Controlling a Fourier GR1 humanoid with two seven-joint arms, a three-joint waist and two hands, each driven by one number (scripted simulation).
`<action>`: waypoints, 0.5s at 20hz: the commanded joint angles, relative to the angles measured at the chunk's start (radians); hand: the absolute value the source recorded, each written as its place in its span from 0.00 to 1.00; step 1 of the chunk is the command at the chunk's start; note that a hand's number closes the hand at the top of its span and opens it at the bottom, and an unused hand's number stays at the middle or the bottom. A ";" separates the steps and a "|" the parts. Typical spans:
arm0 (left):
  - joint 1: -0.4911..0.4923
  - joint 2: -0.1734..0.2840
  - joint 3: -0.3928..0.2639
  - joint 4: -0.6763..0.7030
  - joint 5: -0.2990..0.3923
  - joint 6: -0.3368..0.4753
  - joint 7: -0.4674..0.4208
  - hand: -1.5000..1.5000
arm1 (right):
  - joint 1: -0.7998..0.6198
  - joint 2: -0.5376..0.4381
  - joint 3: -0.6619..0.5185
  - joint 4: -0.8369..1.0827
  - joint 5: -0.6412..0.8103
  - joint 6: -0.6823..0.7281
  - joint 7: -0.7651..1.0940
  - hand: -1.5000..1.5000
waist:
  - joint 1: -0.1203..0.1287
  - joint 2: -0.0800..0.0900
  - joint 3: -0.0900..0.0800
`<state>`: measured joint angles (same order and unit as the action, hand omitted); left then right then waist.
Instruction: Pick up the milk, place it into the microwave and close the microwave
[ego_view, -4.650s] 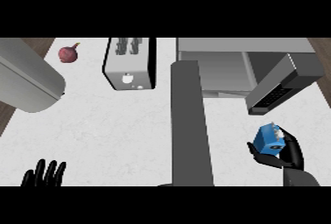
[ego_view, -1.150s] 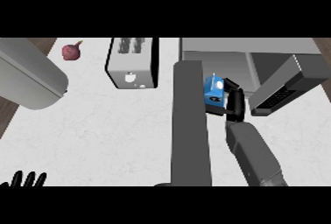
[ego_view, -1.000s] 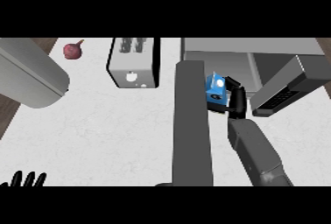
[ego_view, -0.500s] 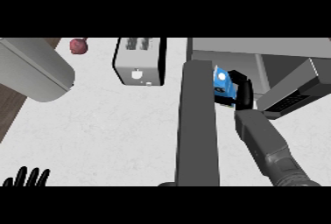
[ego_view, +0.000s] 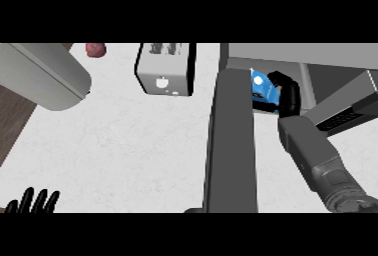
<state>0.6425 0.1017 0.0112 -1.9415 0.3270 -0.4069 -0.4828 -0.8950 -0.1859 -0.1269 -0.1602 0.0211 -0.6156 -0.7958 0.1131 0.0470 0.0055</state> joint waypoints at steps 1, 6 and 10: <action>-0.012 -0.004 -0.002 0.026 -0.004 -0.003 -0.004 0.00 | -0.029 -0.050 -0.023 0.003 -0.010 -0.002 -0.026 1.00 | 0.006 0.007 0.001; -0.023 -0.009 0.010 0.016 0.009 0.008 0.000 0.00 | -0.021 -0.027 -0.072 -0.025 -0.048 -0.014 -0.102 1.00 | 0.009 0.011 0.003; -0.040 0.001 -0.004 0.043 -0.013 -0.007 -0.003 0.00 | -0.065 -0.037 -0.059 -0.007 -0.012 -0.165 -0.089 1.00 | 0.027 0.017 0.000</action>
<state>0.6150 0.1013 0.0138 -1.9116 0.3256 -0.4105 -0.4844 -0.9472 -0.2152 -0.1834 -0.1760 -0.0044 -0.6686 -0.8433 0.1317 0.0589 0.0064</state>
